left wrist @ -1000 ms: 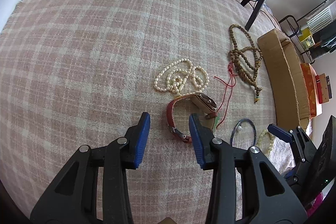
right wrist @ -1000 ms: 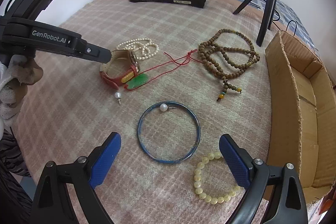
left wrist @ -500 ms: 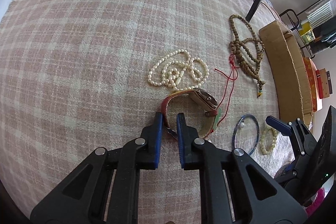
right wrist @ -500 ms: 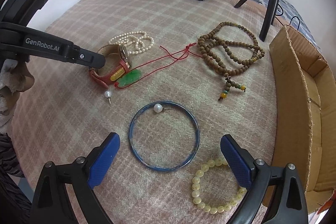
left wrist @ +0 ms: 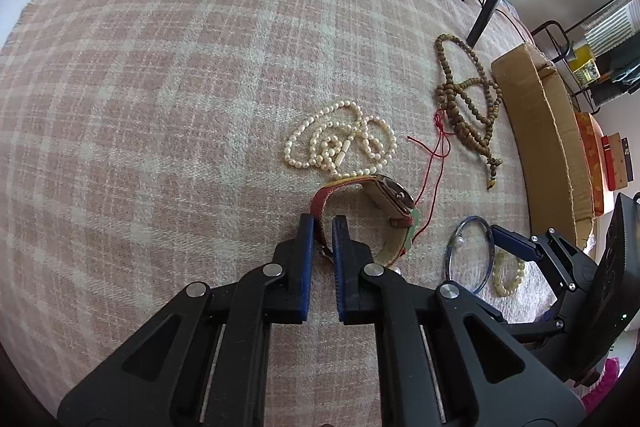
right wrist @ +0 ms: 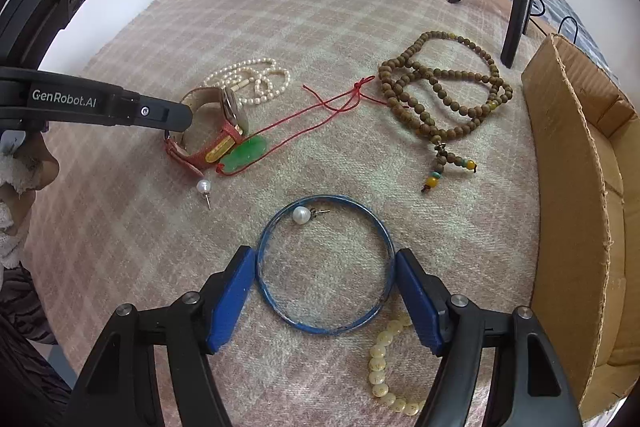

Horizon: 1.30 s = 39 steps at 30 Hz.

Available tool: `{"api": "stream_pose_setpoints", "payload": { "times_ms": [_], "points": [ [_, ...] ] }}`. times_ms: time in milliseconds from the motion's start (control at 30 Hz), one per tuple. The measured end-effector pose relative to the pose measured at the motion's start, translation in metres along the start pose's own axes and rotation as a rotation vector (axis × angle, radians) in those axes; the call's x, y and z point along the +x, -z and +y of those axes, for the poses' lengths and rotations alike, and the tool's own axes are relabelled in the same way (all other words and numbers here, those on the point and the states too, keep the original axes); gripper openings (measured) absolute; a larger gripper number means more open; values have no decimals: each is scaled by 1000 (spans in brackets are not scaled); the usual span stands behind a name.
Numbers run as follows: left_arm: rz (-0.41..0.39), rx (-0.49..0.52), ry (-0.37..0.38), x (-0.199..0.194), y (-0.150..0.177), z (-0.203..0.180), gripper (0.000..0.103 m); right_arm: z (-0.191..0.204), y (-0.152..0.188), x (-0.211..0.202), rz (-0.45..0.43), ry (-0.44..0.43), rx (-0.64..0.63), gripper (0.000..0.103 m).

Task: Organize jewelry
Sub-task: 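Carry the watch and bangle into the cardboard box and open both tools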

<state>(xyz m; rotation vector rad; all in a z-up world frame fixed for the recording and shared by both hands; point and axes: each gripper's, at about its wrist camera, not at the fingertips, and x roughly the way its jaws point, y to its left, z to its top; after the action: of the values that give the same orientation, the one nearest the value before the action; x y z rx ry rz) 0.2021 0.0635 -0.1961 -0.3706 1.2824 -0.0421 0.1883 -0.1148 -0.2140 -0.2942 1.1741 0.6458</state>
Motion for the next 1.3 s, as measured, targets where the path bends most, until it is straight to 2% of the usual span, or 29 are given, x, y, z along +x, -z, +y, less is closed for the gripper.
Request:
{"api": "stream_pose_setpoints", "payload": {
  "times_ms": [167,467,700,1000,1300],
  "points": [
    [-27,-8,9,-10,-1,2,5,-2,-3,-11,-31,-24,22,73],
    [-84,-24,4,-29,-3,3,5,3,-5,-35,-98,-13,9,73],
    [-135,-30,44,-51,-6,0,5,-8,-3,-60,-157,-12,46,73],
    [-194,-1,109,-73,-11,-33,5,-34,2,-92,-216,37,102,73],
    [-209,79,130,-73,-12,-77,5,-74,23,-121,-252,102,197,73]
  ]
}}
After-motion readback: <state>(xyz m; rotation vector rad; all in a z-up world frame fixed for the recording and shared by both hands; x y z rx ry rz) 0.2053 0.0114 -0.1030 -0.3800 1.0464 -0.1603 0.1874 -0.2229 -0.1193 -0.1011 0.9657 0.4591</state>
